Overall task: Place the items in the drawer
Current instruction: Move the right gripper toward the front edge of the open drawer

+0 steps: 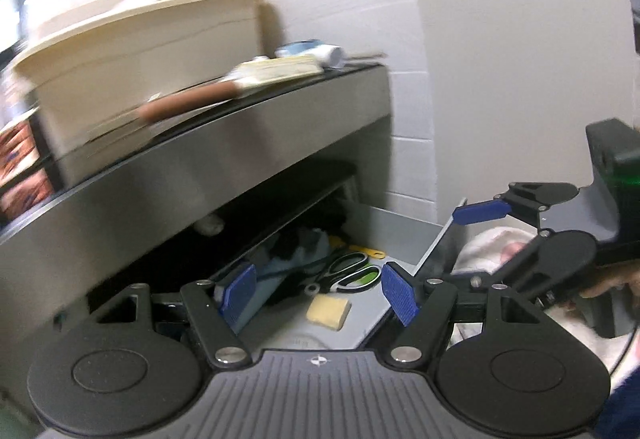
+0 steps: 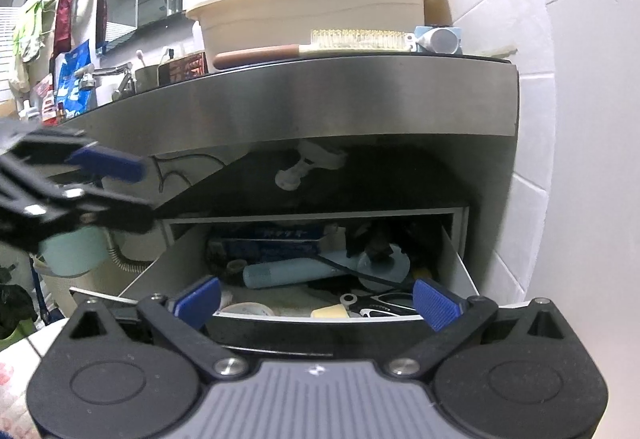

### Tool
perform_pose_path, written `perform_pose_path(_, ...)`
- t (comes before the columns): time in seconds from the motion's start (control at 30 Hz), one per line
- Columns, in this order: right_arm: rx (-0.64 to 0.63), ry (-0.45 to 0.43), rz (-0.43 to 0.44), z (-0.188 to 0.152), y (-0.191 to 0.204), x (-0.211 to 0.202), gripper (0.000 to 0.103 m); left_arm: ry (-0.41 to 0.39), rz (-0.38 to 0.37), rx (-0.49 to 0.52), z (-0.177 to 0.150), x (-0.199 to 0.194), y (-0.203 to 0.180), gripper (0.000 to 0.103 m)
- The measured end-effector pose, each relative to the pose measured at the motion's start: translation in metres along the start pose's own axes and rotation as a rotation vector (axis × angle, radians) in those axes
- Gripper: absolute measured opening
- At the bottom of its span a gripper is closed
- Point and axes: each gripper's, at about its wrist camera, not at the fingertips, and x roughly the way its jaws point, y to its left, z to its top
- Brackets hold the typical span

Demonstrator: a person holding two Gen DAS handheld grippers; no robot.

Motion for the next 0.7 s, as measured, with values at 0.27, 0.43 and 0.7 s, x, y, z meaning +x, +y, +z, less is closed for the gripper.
perform_pose_path(0.27,-0.075,-0.003,-0.013,0.002,0.014,0.001,0.103,-0.052,0.124,-0.146,-0.043,-0.048,0.012,0.070)
perform_pose_path(0.43,-0.151,0.007,-0.017,0.000,0.026,0.004,0.103,-0.102,0.174,-0.184,-0.065,-0.058,0.018,0.070)
perform_pose_path(0.7,-0.215,-0.001,-0.023,-0.005,0.036,0.003,0.103,-0.166,0.191,-0.289,-0.087,-0.062,0.024,0.070)
